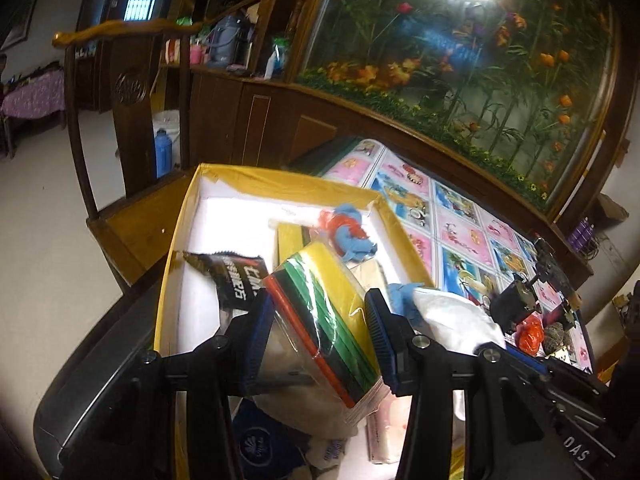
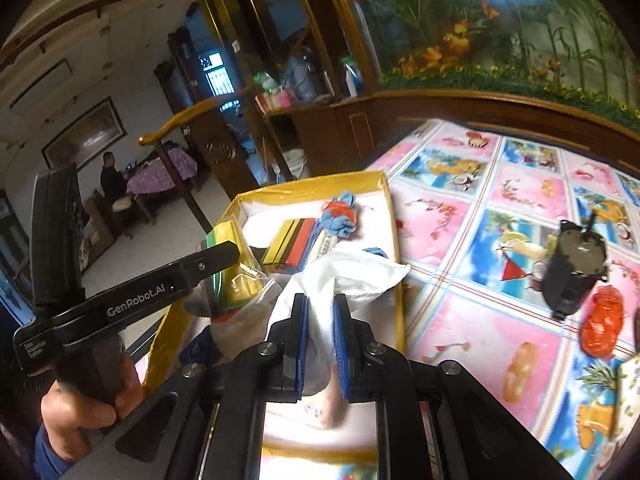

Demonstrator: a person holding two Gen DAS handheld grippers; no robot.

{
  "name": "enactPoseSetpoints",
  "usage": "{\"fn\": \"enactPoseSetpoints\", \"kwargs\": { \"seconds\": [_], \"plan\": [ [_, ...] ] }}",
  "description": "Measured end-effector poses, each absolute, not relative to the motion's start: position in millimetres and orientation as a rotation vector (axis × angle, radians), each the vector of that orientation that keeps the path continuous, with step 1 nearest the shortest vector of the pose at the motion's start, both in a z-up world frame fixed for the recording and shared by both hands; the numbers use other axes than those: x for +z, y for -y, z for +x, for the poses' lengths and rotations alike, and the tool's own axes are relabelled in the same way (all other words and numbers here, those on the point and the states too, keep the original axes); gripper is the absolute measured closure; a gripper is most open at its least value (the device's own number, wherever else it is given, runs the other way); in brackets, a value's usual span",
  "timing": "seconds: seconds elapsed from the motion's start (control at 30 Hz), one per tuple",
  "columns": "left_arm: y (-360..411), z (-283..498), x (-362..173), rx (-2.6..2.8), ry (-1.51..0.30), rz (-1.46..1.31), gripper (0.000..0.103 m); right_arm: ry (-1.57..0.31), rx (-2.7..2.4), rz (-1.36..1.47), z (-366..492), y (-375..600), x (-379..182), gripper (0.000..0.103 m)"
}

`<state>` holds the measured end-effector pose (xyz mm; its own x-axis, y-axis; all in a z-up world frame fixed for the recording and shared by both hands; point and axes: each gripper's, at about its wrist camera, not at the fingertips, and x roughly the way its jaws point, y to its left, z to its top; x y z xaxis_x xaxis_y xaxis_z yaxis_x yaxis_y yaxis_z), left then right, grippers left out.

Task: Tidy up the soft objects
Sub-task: 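Lower the sponges and white cloth into the box and open both tools, then grasp the blue Vinda bag with the right tool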

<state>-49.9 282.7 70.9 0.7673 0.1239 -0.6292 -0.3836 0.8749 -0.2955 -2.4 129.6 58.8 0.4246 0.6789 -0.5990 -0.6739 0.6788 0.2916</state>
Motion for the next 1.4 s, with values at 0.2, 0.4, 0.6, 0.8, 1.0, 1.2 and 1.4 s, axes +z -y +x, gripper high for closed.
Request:
{"fn": "enactPoseSetpoints", "kwargs": {
  "seconds": [0.2,0.4,0.6,0.8,1.0,1.2,1.4],
  "plan": [
    [-286.3,-49.7,63.5,0.284,-0.653,-0.424,0.055,-0.786,0.832,-0.014,3.6,-143.6,42.3,0.087],
    [-285.7,-51.2,65.8,0.278,-0.640,-0.423,0.037,-0.797,0.849,-0.011,4.4,-141.0,39.6,0.070],
    [-279.6,-56.8,75.4,0.277,-0.623,-0.418,0.037,-0.754,0.861,-0.017,-6.6,-131.6,48.6,0.061],
    [-262.0,-62.5,89.2,0.247,-0.606,-0.395,0.036,-0.703,0.854,0.031,-16.1,-94.1,62.6,0.056],
    [-224.9,-64.5,103.9,0.179,-0.598,-0.347,0.035,-0.673,0.739,0.086,-10.9,-12.9,64.6,0.052],
    [-170.4,-59.6,106.8,0.043,-0.630,-0.300,0.030,-0.686,0.525,0.191,11.4,98.6,56.9,0.048],
    [-113.0,-46.3,88.6,-0.113,-0.719,-0.267,0.031,-0.784,0.322,0.347,46.2,188.3,32.8,0.047]
  ]
}}
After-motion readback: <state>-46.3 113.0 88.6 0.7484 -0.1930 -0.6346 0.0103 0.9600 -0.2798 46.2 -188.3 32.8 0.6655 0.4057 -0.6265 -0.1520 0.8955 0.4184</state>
